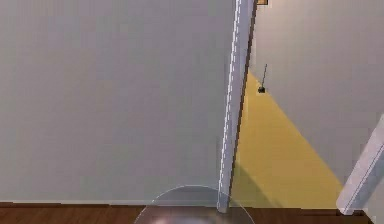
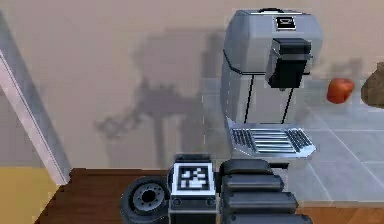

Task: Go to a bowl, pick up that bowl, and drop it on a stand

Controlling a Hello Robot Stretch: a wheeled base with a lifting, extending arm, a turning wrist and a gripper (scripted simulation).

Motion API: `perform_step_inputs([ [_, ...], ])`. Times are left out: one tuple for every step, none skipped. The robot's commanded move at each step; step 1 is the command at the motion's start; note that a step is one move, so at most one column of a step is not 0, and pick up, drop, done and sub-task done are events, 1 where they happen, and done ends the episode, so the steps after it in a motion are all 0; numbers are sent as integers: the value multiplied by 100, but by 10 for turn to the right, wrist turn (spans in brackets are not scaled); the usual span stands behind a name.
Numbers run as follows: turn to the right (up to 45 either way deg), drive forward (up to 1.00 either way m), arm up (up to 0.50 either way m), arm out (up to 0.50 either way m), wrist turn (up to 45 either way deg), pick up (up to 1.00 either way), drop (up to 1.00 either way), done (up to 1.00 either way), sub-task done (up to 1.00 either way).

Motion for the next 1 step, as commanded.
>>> perform_step_inputs([
  [420,0,0,0,0,0,0,0,0],
])
